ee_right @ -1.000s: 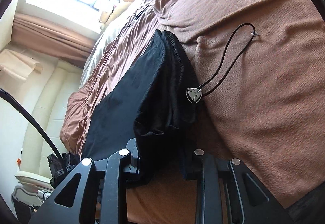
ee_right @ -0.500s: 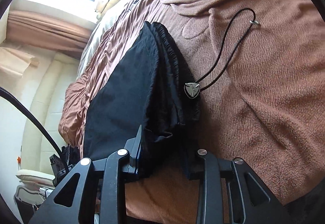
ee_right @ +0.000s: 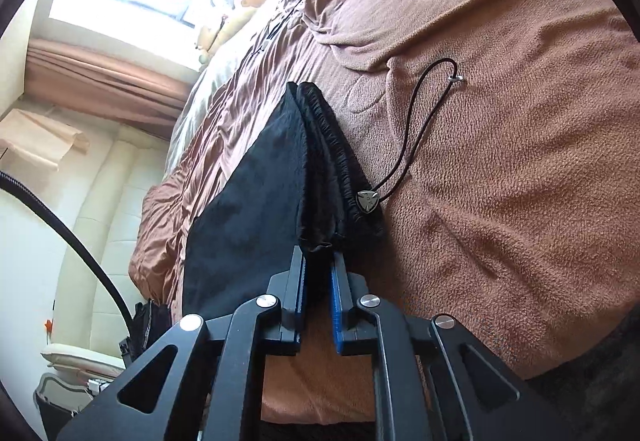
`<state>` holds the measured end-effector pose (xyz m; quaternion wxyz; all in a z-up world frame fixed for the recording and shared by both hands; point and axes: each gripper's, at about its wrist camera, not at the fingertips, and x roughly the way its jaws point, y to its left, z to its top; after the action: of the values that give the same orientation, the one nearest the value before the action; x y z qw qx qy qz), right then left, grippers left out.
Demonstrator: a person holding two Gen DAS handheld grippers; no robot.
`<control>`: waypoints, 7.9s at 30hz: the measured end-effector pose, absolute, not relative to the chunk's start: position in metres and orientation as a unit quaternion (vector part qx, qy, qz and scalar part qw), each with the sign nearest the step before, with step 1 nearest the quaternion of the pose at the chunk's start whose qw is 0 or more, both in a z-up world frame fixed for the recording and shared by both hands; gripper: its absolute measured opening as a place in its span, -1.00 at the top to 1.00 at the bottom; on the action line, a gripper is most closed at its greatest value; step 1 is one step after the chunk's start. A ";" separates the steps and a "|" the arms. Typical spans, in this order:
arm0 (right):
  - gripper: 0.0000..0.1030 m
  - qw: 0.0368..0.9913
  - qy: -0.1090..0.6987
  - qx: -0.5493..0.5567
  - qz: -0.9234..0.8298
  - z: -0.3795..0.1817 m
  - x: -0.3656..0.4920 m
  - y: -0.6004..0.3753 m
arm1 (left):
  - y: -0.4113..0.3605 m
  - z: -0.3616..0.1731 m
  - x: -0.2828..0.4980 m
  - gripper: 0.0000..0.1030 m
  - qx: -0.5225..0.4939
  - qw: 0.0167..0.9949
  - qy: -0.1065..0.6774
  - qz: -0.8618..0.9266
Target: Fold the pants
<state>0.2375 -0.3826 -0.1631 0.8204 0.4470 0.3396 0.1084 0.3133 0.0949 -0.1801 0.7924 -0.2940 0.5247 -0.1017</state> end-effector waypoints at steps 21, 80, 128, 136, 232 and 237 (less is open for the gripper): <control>0.97 0.841 0.337 0.409 0.111 -0.143 0.231 -0.374 | 0.104 -0.191 0.282 -0.05 -0.410 0.773 0.477 -0.088; 0.91 0.823 0.331 0.446 0.122 -0.154 0.205 -0.379 | 0.108 -0.200 0.273 0.83 -0.420 0.777 0.465 -0.063; 0.83 0.896 0.323 0.304 0.005 -0.069 0.176 -0.336 | 0.112 -0.184 0.249 0.89 -0.467 0.786 0.394 -0.093; 0.83 0.909 0.304 0.284 -0.025 -0.056 0.166 -0.313 | 0.113 -0.182 0.246 0.89 -0.470 0.786 0.390 -0.098; 0.72 0.860 0.475 0.127 0.139 -0.117 0.387 -0.112 | 0.119 -0.202 0.217 0.89 -0.525 0.749 0.403 -0.044; 0.73 0.861 0.475 0.129 0.130 -0.112 0.417 -0.113 | 0.114 -0.201 0.222 0.89 -0.524 0.747 0.407 -0.035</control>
<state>0.4175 -0.1125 -0.1119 0.8606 0.1286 0.4754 0.1302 0.2222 0.1142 -0.2011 0.7474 -0.5241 0.4068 -0.0347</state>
